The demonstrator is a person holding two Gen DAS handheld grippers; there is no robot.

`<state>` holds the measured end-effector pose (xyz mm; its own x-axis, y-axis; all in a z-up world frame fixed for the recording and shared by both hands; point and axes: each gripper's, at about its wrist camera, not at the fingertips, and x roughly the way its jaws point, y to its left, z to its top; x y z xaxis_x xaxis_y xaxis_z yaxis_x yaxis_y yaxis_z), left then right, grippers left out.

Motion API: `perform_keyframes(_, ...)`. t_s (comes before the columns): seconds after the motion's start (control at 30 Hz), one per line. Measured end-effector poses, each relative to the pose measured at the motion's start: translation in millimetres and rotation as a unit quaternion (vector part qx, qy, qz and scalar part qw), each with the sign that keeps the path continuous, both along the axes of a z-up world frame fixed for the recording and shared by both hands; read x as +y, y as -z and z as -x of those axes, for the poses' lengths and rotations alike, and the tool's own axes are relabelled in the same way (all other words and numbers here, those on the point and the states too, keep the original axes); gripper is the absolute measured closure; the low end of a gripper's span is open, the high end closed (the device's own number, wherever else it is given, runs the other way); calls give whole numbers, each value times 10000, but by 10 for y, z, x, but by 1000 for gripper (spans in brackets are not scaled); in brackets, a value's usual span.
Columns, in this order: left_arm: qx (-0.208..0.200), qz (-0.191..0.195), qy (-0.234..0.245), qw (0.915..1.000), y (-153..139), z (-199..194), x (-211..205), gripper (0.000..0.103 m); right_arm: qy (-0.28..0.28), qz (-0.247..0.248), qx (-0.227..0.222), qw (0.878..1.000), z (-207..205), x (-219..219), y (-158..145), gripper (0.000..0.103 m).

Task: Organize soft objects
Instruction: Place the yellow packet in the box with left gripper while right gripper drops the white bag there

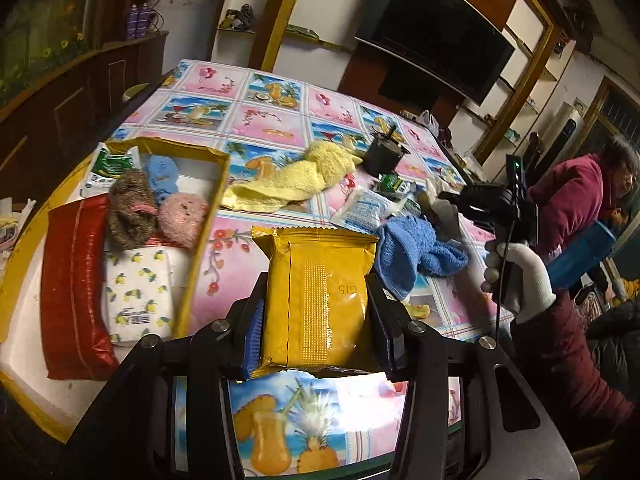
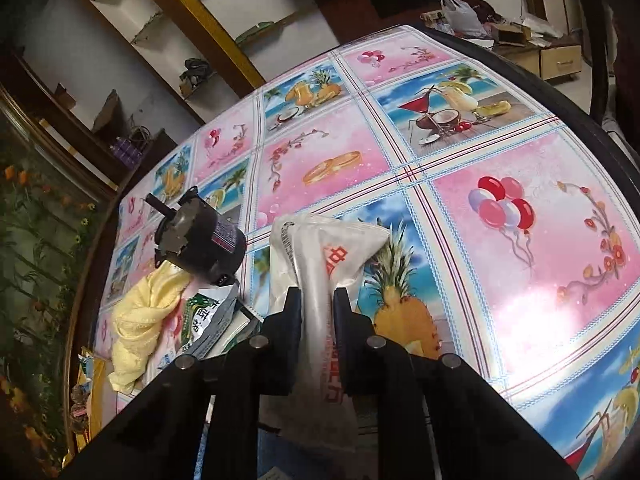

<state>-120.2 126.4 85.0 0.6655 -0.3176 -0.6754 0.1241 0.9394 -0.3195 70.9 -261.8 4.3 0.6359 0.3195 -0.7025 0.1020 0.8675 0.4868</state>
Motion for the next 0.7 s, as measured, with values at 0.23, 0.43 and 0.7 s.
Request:
perform_keyframes(0.23, 17, -27, -1118, 9937, -18, 224, 848, 59, -324, -130, -533, 9980, 324, 26, -433, 90)
perform_keyframes(0.43, 604, -158, -1835, 9810, 288, 172, 1383, 55, -1327, -255, -744, 9880, 528, 757, -700, 90)
perform_keyframes(0.7, 904, 85, -2035, 9749, 442, 284, 1548, 53, -2847, -492, -581, 9556, 806, 2061, -720, 90)
